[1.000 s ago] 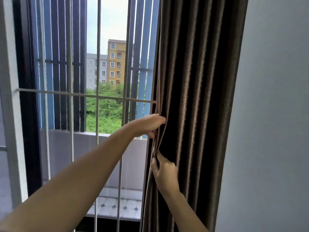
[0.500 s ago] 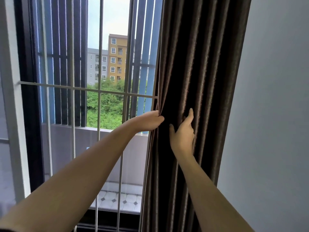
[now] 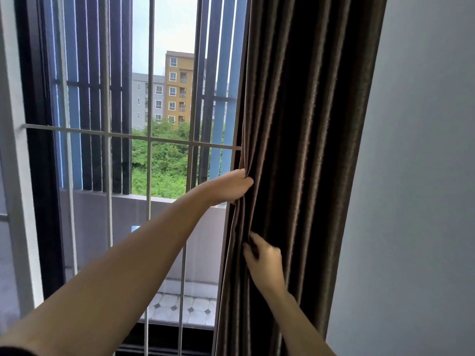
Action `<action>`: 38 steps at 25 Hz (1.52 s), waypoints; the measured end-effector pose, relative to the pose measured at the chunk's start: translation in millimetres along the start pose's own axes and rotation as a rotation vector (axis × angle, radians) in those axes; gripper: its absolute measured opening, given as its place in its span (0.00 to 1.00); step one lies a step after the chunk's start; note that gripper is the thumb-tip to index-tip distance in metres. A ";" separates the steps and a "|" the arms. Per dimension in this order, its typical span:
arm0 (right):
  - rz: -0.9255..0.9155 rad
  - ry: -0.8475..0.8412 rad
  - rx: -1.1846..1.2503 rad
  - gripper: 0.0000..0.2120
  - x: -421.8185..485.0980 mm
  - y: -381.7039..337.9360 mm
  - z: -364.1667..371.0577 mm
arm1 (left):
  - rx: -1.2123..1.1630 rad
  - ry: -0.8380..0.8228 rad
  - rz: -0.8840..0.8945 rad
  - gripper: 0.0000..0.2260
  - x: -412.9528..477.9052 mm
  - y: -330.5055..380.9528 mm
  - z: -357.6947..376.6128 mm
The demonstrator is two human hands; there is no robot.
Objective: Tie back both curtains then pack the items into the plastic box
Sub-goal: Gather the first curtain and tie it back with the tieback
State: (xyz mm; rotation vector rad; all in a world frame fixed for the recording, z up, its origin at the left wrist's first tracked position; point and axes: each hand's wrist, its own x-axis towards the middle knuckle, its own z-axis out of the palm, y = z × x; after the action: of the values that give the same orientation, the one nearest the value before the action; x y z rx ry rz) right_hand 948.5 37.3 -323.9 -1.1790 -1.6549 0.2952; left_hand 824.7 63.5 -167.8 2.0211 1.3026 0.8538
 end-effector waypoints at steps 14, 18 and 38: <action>-0.027 0.568 -0.112 0.29 38.3 -26.2 -39.8 | 0.097 0.045 0.029 0.11 -5.6 16.6 15.4; 0.061 0.328 -0.174 0.26 60.5 -31.4 -48.4 | 0.113 0.042 0.040 0.14 -4.6 16.8 16.0; -0.089 0.152 -0.252 0.23 -18.7 5.3 -30.6 | 0.165 0.063 0.080 0.06 2.6 23.3 34.5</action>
State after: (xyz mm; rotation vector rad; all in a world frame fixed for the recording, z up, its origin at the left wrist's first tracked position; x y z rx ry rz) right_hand 976.6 14.4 -325.4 -1.2759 -1.6378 -0.0599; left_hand 864.9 53.3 -171.3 2.2030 1.3743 0.8778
